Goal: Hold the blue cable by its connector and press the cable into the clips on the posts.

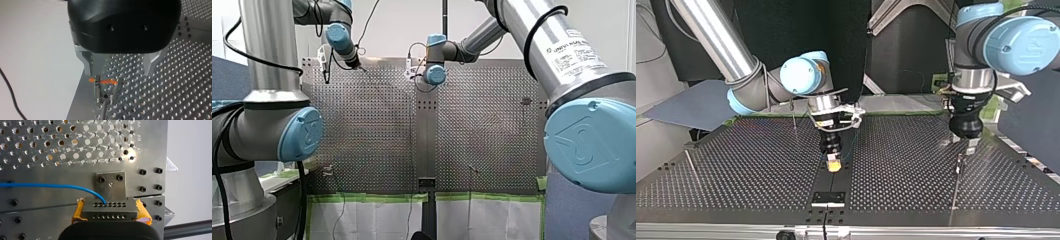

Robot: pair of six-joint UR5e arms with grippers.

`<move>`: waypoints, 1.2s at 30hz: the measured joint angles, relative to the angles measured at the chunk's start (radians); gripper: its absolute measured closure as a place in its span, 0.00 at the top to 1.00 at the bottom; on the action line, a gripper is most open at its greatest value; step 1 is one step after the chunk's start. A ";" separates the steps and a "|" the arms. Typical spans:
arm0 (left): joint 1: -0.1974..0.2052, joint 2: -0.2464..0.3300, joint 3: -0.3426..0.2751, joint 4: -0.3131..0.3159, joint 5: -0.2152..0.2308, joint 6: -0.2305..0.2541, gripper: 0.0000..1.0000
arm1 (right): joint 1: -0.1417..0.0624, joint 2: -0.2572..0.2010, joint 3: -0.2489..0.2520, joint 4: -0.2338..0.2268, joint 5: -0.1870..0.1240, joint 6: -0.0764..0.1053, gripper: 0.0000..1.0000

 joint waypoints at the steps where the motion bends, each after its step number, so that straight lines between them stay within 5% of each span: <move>1: -0.003 0.001 0.000 -0.004 0.002 -0.004 1.00 | 0.000 0.000 0.000 0.000 -0.003 0.001 0.00; 22: -0.039 -0.007 0.000 -0.081 0.150 -0.185 1.00 | -0.008 -0.021 0.000 0.016 -0.135 0.033 0.00; 36: -0.044 -0.099 0.000 -0.072 0.264 -0.309 1.00 | -0.014 -0.082 0.008 0.072 -0.158 0.030 0.00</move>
